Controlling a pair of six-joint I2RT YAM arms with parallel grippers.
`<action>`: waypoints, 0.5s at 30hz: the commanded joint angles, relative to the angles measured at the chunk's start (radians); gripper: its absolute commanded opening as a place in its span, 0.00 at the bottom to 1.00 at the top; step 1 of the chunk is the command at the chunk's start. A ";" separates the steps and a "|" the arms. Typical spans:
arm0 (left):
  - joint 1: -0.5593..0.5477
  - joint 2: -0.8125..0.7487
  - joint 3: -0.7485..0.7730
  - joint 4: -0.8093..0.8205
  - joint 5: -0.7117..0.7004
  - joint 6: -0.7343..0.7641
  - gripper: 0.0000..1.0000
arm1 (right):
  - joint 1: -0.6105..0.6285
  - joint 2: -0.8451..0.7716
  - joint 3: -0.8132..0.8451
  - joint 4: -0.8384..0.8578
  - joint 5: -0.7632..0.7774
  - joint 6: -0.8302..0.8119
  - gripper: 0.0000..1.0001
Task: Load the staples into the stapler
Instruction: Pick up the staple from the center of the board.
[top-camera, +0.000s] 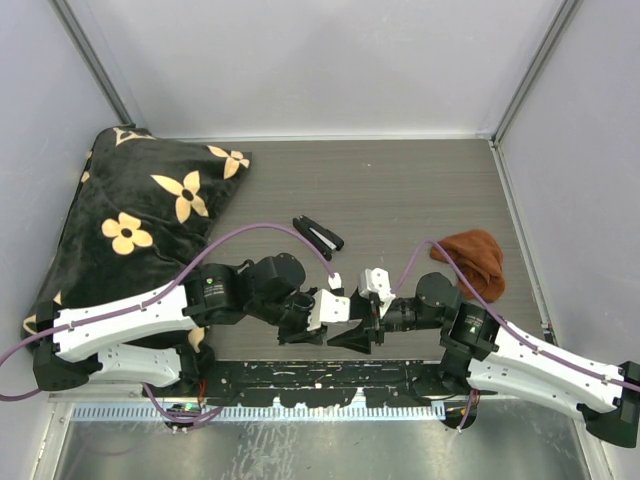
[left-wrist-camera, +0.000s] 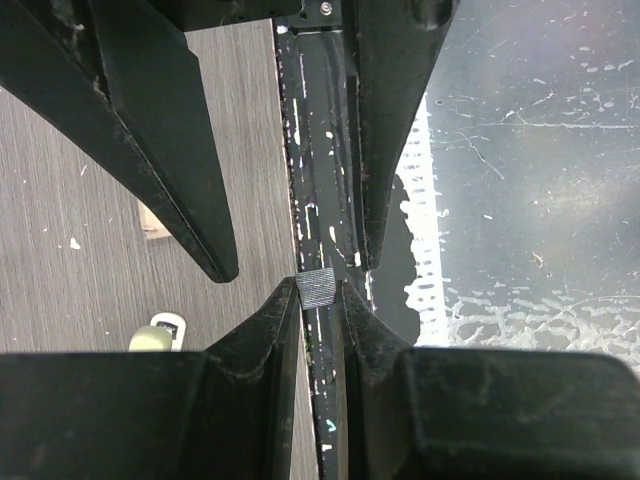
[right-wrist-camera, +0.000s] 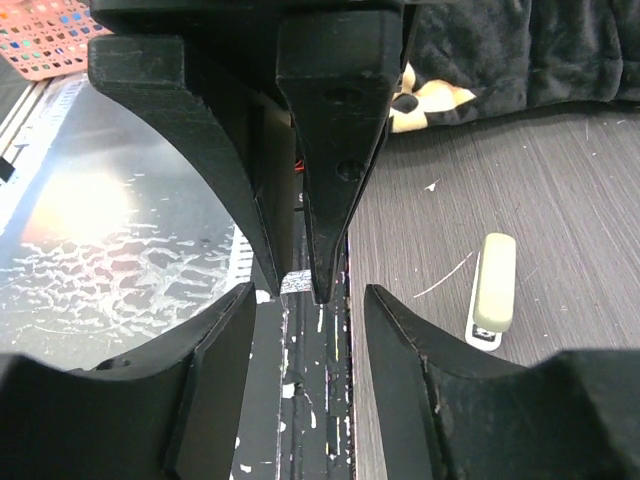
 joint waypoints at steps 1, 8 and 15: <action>-0.005 -0.006 0.027 0.020 0.017 -0.006 0.00 | 0.015 0.005 0.026 0.067 -0.002 0.010 0.51; -0.005 -0.009 0.025 0.018 0.020 -0.012 0.00 | 0.028 0.011 0.024 0.077 0.012 0.012 0.42; -0.005 -0.012 0.025 0.024 0.019 -0.015 0.00 | 0.043 0.025 0.026 0.085 0.010 0.015 0.36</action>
